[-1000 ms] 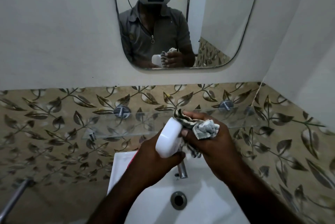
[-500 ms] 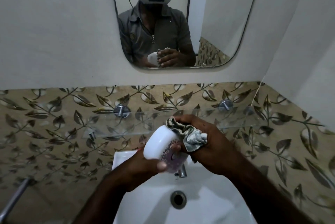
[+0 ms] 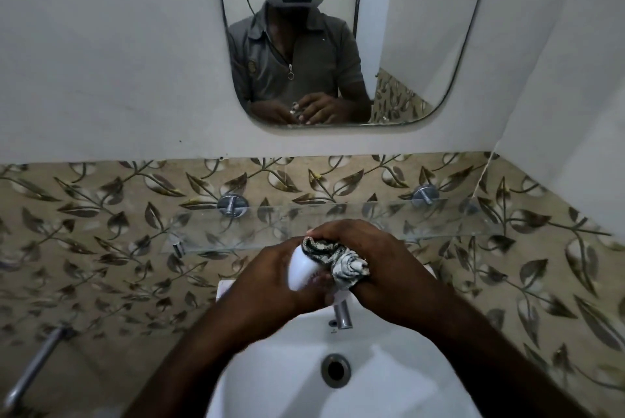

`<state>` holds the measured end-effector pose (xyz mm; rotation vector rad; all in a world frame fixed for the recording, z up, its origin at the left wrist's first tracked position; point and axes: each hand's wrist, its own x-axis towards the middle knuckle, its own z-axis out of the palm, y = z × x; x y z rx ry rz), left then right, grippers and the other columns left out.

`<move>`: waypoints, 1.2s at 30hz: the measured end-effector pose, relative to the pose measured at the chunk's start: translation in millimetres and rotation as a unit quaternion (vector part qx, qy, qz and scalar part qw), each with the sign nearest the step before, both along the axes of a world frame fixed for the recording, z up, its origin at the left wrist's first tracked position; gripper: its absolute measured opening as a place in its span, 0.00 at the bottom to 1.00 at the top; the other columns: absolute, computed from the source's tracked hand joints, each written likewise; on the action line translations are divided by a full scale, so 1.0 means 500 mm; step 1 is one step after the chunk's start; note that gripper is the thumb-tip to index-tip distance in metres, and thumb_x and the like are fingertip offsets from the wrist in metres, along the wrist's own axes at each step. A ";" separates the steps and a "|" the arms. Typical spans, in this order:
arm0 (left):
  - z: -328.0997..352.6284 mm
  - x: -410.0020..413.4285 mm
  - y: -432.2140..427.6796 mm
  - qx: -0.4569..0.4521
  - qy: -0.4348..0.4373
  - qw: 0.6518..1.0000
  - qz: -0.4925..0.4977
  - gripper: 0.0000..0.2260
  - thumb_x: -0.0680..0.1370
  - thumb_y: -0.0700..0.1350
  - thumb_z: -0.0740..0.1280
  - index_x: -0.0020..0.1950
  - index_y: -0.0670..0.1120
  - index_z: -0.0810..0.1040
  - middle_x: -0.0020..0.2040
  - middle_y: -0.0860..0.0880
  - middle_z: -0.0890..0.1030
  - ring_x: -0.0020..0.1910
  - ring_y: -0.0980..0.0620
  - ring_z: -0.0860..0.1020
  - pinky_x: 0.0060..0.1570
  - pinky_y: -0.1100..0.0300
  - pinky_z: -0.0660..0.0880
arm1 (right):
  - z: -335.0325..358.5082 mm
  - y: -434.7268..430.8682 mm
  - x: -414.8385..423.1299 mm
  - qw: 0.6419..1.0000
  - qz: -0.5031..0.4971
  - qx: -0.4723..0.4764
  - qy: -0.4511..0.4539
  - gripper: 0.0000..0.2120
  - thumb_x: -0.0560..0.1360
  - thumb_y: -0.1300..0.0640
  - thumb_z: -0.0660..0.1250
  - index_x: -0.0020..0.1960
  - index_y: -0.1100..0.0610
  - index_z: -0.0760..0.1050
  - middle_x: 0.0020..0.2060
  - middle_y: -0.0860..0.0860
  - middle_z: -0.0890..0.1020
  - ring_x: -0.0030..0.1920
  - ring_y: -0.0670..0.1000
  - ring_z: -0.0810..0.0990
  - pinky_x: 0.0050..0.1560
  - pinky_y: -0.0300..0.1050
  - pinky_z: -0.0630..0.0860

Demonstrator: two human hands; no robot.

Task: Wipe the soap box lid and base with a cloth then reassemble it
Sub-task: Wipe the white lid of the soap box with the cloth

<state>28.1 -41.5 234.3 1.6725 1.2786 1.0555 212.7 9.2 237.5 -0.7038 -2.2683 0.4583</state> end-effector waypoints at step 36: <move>-0.026 0.059 -0.012 0.166 0.001 0.980 0.111 0.16 0.71 0.36 0.68 0.51 0.55 0.84 0.46 0.61 0.85 0.49 0.65 0.81 0.49 0.67 0.76 | -0.048 -0.054 -0.050 0.981 -0.134 0.016 0.137 0.34 0.64 0.71 0.64 0.67 0.50 0.73 0.65 0.45 0.75 0.69 0.45 0.71 0.71 0.46 0.66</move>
